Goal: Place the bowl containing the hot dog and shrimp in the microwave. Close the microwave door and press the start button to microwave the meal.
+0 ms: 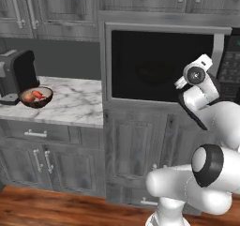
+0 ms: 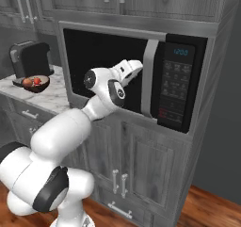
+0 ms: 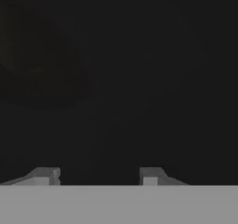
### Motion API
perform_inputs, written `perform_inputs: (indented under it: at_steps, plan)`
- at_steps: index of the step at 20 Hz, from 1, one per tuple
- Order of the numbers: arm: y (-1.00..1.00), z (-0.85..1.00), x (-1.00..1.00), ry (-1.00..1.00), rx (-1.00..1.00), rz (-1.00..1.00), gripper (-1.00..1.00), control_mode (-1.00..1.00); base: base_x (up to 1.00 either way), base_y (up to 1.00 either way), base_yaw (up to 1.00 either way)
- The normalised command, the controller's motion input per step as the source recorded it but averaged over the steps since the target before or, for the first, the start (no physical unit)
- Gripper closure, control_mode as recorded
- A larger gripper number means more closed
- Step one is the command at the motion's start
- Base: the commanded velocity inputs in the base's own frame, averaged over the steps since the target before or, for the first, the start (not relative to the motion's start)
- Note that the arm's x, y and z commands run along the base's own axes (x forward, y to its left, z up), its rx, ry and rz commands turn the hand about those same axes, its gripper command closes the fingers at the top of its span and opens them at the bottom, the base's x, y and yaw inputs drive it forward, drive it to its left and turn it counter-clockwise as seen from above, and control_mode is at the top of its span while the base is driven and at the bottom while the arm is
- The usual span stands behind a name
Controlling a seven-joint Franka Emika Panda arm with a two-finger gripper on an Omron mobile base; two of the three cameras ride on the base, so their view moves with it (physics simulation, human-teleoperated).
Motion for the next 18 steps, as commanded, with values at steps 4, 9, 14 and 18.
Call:
perform_inputs:
  at_steps: [4,9,14,18]
  plan:
    - [0.07,0.11,0.81,0.00,0.01,0.27,-1.00,-1.00,0.00,0.00,0.00]
    - [0.59,0.43,0.16,0.00,-0.05,0.16,-1.00,-1.00,0.00,0.00,0.00]
    - [0.85,0.76,-0.12,0.00,-0.12,0.05,-1.00,-1.00,0.00,0.00,0.00]
    - [0.74,0.53,-0.58,-0.02,-0.04,0.00,-1.00,-1.00,0.00,0.00,0.00]
